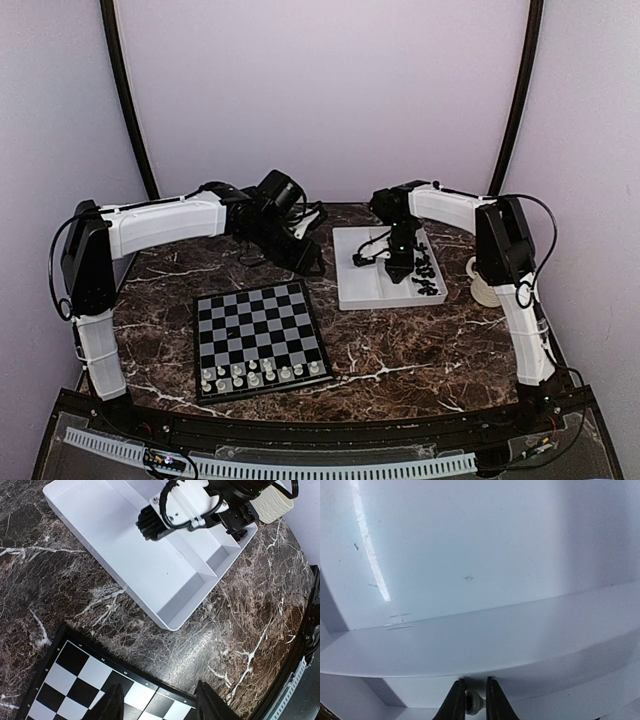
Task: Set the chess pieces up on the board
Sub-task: Move the pawn to the storage box, then pick up the pawn from the storage box.
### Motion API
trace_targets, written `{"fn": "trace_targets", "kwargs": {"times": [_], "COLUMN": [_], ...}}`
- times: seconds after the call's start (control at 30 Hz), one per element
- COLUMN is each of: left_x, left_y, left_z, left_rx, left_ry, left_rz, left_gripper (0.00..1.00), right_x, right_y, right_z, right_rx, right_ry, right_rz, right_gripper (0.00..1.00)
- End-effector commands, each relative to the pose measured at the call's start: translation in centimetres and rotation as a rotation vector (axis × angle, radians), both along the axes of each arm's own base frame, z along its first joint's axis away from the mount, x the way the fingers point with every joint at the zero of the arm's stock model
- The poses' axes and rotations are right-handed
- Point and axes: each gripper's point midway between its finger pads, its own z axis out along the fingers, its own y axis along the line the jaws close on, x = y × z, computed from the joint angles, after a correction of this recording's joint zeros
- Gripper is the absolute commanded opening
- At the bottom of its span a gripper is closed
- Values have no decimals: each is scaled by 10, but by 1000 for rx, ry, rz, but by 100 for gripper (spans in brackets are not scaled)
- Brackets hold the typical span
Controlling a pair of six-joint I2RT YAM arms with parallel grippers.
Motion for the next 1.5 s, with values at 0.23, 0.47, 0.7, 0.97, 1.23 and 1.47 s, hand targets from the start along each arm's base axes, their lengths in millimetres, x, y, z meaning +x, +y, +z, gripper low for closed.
{"fn": "trace_targets", "kwargs": {"times": [0.23, 0.47, 0.7, 0.97, 1.23, 1.47], "left_x": [-4, -5, -9, -12, -11, -12], "left_y": [-4, -4, -5, 0, -3, -3], "left_z": [22, 22, 22, 22, 24, 22], "left_rx": [-79, -84, -103, -94, -108, -107], "left_ry": [-8, 3, 17, 17, 12, 14], "left_rz": [-4, -4, -3, 3, 0, -4], "left_gripper": [51, 51, 51, 51, 51, 51], "right_x": [9, 7, 7, 10, 7, 13], "right_y": [6, -5, -11, -24, -29, -28], "right_z": [9, 22, 9, 1, 10, 11], "right_rx": [203, 143, 9, -95, -175, -212], "right_ry": [131, 31, -57, -90, -132, -190], "right_rz": [-270, -165, -80, -13, 68, 60], "right_gripper": [30, 38, 38, 38, 42, 43]}}
